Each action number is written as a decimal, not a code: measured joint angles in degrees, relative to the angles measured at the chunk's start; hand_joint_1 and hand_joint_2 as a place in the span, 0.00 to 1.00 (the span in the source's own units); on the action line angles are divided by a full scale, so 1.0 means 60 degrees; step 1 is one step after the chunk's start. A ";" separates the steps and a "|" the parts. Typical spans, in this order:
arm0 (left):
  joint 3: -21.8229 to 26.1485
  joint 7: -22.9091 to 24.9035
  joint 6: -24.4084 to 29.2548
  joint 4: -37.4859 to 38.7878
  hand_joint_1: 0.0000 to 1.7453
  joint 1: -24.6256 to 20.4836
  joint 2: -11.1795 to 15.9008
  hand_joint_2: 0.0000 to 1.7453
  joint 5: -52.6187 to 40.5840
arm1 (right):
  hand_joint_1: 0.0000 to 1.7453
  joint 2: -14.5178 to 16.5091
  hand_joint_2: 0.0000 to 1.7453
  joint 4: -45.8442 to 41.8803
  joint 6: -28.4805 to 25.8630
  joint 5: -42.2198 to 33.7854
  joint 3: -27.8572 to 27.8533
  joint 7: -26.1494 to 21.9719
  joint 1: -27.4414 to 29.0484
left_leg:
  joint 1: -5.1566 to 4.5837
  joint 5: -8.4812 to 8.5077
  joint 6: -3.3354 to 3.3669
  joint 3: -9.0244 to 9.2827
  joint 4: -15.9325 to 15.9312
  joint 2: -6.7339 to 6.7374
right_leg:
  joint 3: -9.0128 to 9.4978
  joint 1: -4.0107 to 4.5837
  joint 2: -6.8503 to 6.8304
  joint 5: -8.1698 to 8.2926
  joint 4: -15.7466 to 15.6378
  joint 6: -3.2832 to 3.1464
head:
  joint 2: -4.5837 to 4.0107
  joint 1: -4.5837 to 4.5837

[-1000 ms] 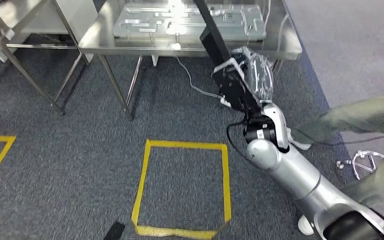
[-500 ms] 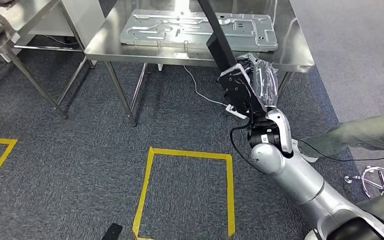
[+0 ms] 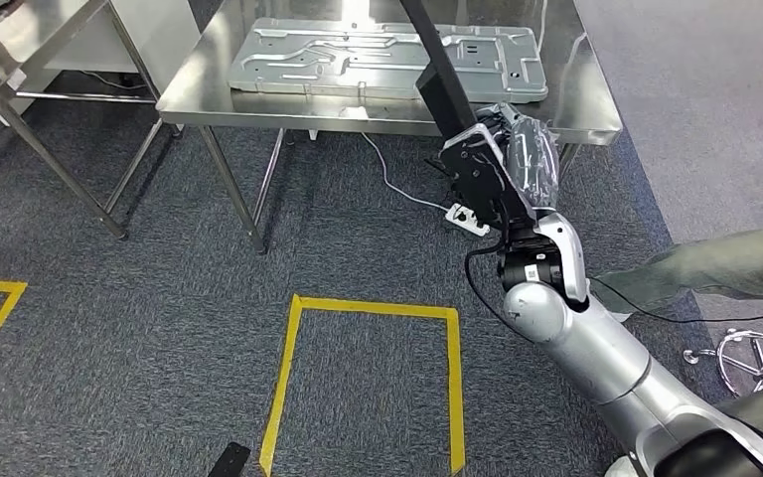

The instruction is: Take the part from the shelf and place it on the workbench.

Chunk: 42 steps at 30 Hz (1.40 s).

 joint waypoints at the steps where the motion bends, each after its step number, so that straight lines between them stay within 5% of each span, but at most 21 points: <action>1: -0.0001 0.0000 -0.0011 0.0000 0.00 0.0001 0.0000 1.00 0.0001 | 1.00 -0.0001 1.00 -0.0005 0.0000 0.0004 -0.0001 0.0003 0.0001 | -0.0034 -0.0038 0.0036 0.0041 -0.0081 -0.0004 | 0.0004 0.0002 0.0001 -0.0002 -0.0023 0.0046 | 0.0000 0.0003; 5: -0.0003 -0.0022 -0.0056 0.0000 0.00 0.0012 0.0010 1.00 0.0004 | 1.00 -0.0030 1.00 -0.0019 0.0000 0.0024 -0.0015 0.0020 0.0019 | -0.0023 0.0024 0.0259 0.0148 -0.0271 -0.0004 | -0.0113 -0.0021 -0.0007 -0.0221 0.0223 0.0218 | 0.0000 0.0021; 8: -0.0003 -0.0032 -0.0072 0.0000 0.00 0.0002 0.0021 1.00 0.0006 | 1.00 -0.0054 1.00 -0.0029 0.0001 0.0047 -0.0024 0.0040 0.0058 | -0.0041 0.0002 0.0395 0.0229 -0.0330 0.0001 | -0.0956 -0.0004 -0.0015 -0.0984 0.1933 0.0218 | 0.0000 0.0050; 10: -0.0003 -0.0026 -0.0075 0.0000 0.00 0.0011 0.0026 1.00 0.0006 | 1.00 -0.0068 1.00 -0.0029 0.0005 0.0053 -0.0024 0.0058 0.0130 | -0.0073 -0.0043 0.0435 0.0253 -0.0304 -0.0012 | -0.1360 0.0006 -0.0016 -0.1018 0.2574 0.0200 | 0.0000 0.0051; 13: -0.0003 -0.0011 -0.0064 0.0000 0.00 0.0025 0.0025 1.00 0.0003 | 1.00 -0.0098 1.00 -0.0046 0.0015 0.0073 -0.0029 0.0081 0.0173 | -0.0084 -0.0162 0.0414 0.0297 -0.0195 -0.0063 | -0.0800 0.0057 -0.0011 -0.0122 0.1176 0.0094 | 0.0000 0.0051; 15: -0.0003 -0.0003 -0.0055 0.0000 0.00 0.0014 0.0026 1.00 0.0001 | 1.00 -0.0102 1.00 -0.0085 0.0021 0.0088 -0.0037 0.0082 0.0165 | -0.0101 -0.0244 0.0351 0.0277 -0.0110 -0.0084 | -0.0348 0.0111 -0.0002 0.0172 0.0238 0.0040 | 0.0000 0.0046; 19: -0.0003 0.0007 -0.0013 0.0000 0.00 0.0018 0.0046 1.00 -0.0006 | 1.00 -0.0120 1.00 -0.0142 0.0022 0.0106 -0.0053 0.0111 0.0171 | -0.0097 -0.0307 0.0195 0.0266 -0.0107 -0.0092 | -0.0210 0.0119 0.0008 0.0162 -0.0027 -0.0050 | 0.0000 0.0041; 21: -0.0003 0.0005 0.0006 0.0000 0.00 0.0016 0.0057 1.00 -0.0018 | 1.00 -0.0136 1.00 -0.0167 0.0022 0.0117 -0.0071 0.0127 0.0165 | -0.0088 -0.0557 0.0079 0.0101 0.0293 -0.0073 | -0.0104 0.0061 -0.0003 0.0171 -0.0126 -0.0124 | 0.0000 0.0012; 24: -0.0005 0.0005 0.0008 0.0000 0.00 0.0015 0.0051 1.00 -0.0029 | 1.00 -0.0136 1.00 -0.0207 0.0025 0.0136 -0.0077 0.0128 0.0171 | 0.0005 -0.1228 -0.0060 -0.0760 0.1927 -0.0035 | -0.0006 0.0050 -0.0015 0.0124 -0.0154 -0.0179 | 0.0000 -0.0021; 26: -0.0006 0.0007 0.0010 0.0000 0.00 0.0032 0.0051 1.00 -0.0027 | 1.00 -0.0136 1.00 -0.0212 0.0025 0.0137 -0.0077 0.0128 0.0200 | 0.0044 -0.1309 -0.0113 -0.1289 0.2673 -0.0022 | 0.0032 0.0051 -0.0013 0.0067 -0.0142 -0.0182 | 0.0000 -0.0023; 28: -0.0006 0.0007 0.0012 0.0000 0.00 0.0037 0.0051 1.00 -0.0027 | 1.00 -0.0136 1.00 -0.0215 0.0025 0.0139 -0.0078 0.0129 0.0220 | 0.0066 -0.0641 -0.0113 -0.1085 0.1937 -0.0010 | 0.0122 0.0048 -0.0004 -0.0027 -0.0122 -0.0153 | 0.0000 -0.0024; 30: -0.0006 0.0008 0.0011 0.0000 0.00 0.0027 0.0049 1.00 -0.0028 | 1.00 -0.0137 1.00 -0.0230 0.0025 0.0147 -0.0080 0.0131 0.0219 | 0.0068 0.0036 -0.0076 -0.0421 0.0507 0.0007 | 0.0247 0.0041 -0.0001 -0.0125 -0.0142 -0.0093 | 0.0000 -0.0019; 31: -0.0006 0.0008 0.0010 0.0000 0.00 0.0018 0.0047 1.00 -0.0028 | 1.00 -0.0138 1.00 -0.0238 0.0026 0.0152 -0.0082 0.0132 0.0208 | 0.0047 0.0156 -0.0049 -0.0195 0.0050 0.0009 | 0.0279 0.0045 -0.0001 -0.0153 -0.0159 -0.0053 | 0.0000 -0.0023; 35: -0.0010 0.0030 0.0018 0.0000 0.00 0.0033 0.0046 1.00 -0.0034 | 1.00 -0.0141 1.00 -0.0268 0.0026 0.0166 -0.0092 0.0132 0.0218 | -0.0019 0.0105 0.0157 -0.0023 -0.0246 -0.0022 | 0.0312 0.0041 0.0008 -0.0213 -0.0250 0.0156 | 0.0000 0.0032; 37: -0.0010 0.0031 0.0027 0.0000 0.00 0.0037 0.0047 1.00 -0.0049 | 1.00 -0.0158 1.00 -0.0281 0.0026 0.0168 -0.0103 0.0134 0.0228 | 0.0006 0.0081 0.0282 0.0118 -0.0343 -0.0026 | 0.0176 0.0041 0.0001 -0.0423 0.0109 0.0218 | 0.0000 0.0061; 40: -0.0010 0.0040 0.0034 0.0000 0.00 0.0015 0.0055 1.00 -0.0072 | 1.00 -0.0183 1.00 -0.0292 0.0026 0.0178 -0.0115 0.0134 0.0249 | -0.0038 -0.0064 0.0443 0.0315 -0.0370 -0.0020 | -0.0851 0.0049 -0.0010 -0.1019 0.1943 0.0216 | 0.0000 0.0113; 42: -0.0010 0.0048 0.0041 0.0000 0.00 0.0018 0.0058 1.00 -0.0082 | 1.00 -0.0189 1.00 -0.0292 0.0025 0.0180 -0.0115 0.0140 0.0301 | -0.0079 -0.0190 0.0485 0.0457 -0.0358 -0.0031 | -0.1396 0.0052 -0.0011 -0.0938 0.2573 0.0192 | 0.0000 0.0118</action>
